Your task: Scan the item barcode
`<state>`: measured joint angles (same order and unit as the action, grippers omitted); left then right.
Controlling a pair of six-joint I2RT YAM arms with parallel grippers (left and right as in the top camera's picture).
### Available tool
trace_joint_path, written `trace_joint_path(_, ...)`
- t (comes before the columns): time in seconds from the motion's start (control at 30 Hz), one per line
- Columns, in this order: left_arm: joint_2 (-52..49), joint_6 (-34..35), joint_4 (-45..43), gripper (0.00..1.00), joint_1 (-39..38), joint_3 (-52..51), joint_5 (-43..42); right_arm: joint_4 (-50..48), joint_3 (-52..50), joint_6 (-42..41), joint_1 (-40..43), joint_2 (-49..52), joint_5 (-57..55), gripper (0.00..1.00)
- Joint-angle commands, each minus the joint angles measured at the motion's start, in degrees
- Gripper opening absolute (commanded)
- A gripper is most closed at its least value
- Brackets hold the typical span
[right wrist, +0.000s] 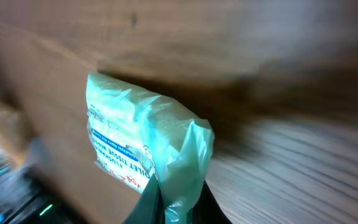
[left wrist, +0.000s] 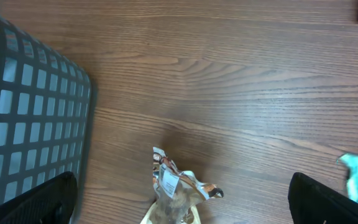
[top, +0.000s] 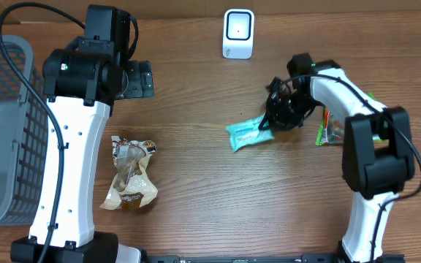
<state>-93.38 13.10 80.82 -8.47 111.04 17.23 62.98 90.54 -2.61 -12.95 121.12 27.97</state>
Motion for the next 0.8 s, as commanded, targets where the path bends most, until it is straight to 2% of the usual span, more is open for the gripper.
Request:
trace_joint_path(0.0,1.14,-0.87,-0.04,1.00,0.20,0.96,0.76,-0.07,3.80,-8.55,-5.35,-9.86,-24.61,0.04)
trace_joint_path(0.1,1.14,-0.87,-0.04,1.00,0.20,0.96,0.76,0.31,3.82,-13.49,-12.24,-12.74,-41.90,0.04)
trace_joint_path(0.23,1.14,-0.87,-0.04,1.00,0.20,0.96,0.76,2.97,3.80,-17.18,-22.75,-11.54,-60.57,0.04)
trace_joint_path(0.4,1.14,-0.87,-0.04,0.99,0.20,0.96,0.76,3.21,3.78,-20.26,-32.54,-5.42,-72.98,0.04)
trace_joint_path(0.57,1.14,-0.87,-0.04,1.00,0.20,0.96,0.76,7.30,3.76,-20.63,-35.74,2.14,-94.18,0.04)
trace_joint_path(0.67,1.14,-0.87,-0.04,1.00,0.20,0.96,0.76,10.01,3.76,-24.85,-35.50,3.85,-105.81,0.04)
trace_joint_path(0.77,1.14,-0.87,-0.04,1.00,0.20,0.96,0.76,7.76,3.76,-24.81,-35.41,3.85,-104.50,0.04)
